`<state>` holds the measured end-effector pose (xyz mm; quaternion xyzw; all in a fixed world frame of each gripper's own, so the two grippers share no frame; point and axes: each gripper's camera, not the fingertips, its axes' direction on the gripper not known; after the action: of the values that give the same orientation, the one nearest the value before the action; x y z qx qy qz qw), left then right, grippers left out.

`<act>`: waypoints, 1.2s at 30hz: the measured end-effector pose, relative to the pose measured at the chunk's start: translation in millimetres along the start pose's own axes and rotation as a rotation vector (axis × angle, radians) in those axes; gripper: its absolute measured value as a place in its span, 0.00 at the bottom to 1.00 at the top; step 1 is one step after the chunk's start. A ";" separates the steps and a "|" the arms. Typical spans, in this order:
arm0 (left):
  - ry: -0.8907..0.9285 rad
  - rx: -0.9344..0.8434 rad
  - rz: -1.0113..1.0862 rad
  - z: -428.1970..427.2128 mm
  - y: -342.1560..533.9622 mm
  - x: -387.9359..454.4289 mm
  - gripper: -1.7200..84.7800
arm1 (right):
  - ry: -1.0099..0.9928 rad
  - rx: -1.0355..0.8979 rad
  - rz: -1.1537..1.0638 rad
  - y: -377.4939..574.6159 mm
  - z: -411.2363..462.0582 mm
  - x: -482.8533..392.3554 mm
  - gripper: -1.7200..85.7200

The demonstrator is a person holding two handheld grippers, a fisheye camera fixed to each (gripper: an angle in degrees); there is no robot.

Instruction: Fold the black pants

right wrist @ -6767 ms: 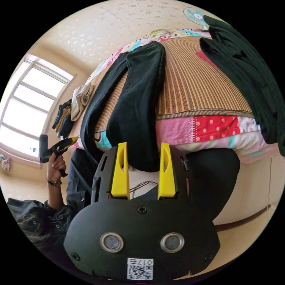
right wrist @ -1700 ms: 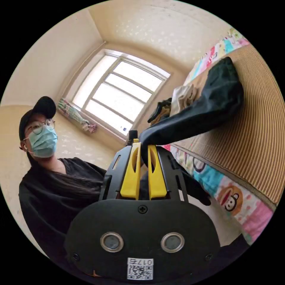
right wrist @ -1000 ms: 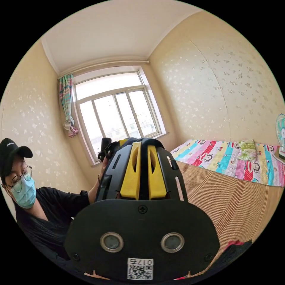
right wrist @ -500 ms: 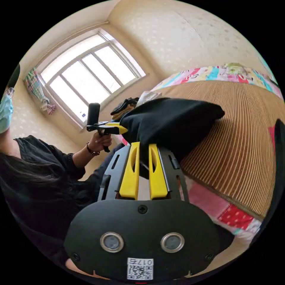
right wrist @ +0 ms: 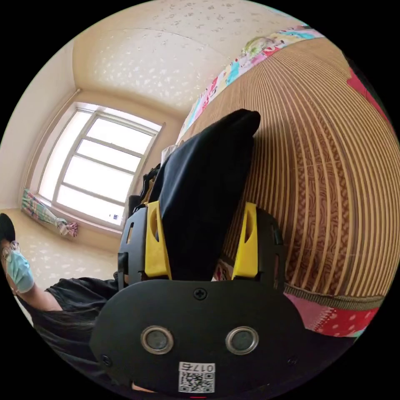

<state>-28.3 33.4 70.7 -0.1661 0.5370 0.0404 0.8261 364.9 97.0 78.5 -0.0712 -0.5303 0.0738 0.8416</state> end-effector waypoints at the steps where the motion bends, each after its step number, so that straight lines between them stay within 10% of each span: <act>1: 0.028 -0.007 -0.015 1.6 2.7 -1.1 0.31 | -0.027 -0.003 0.018 2.2 6.4 1.8 0.29; 13: 0.057 0.156 -0.006 -80.7 105.8 52.9 0.18 | -0.204 -0.018 -0.078 57.9 37.5 -72.6 0.18; 20: -0.172 0.513 0.261 -266.1 -11.2 96.8 0.18 | -0.279 -0.022 -0.439 -102.9 128.5 -216.7 0.18; 26: -0.309 0.658 -0.042 -375.7 -58.2 10.0 0.21 | 0.000 -0.236 -0.324 -256.4 284.7 -257.2 0.21; 30: -0.340 0.629 -0.100 -337.6 9.0 -42.5 0.20 | 0.332 -0.277 -0.361 -260.6 389.1 -232.2 0.22; 36: -0.246 0.527 -0.181 -238.4 115.1 -87.0 0.20 | 0.320 -0.170 -0.384 -239.1 391.2 -243.8 0.21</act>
<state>-301.4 75.7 34.8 0.0129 0.4078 -0.1541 0.8999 -80.8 -169.5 78.0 -0.0503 -0.3986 -0.1440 0.9044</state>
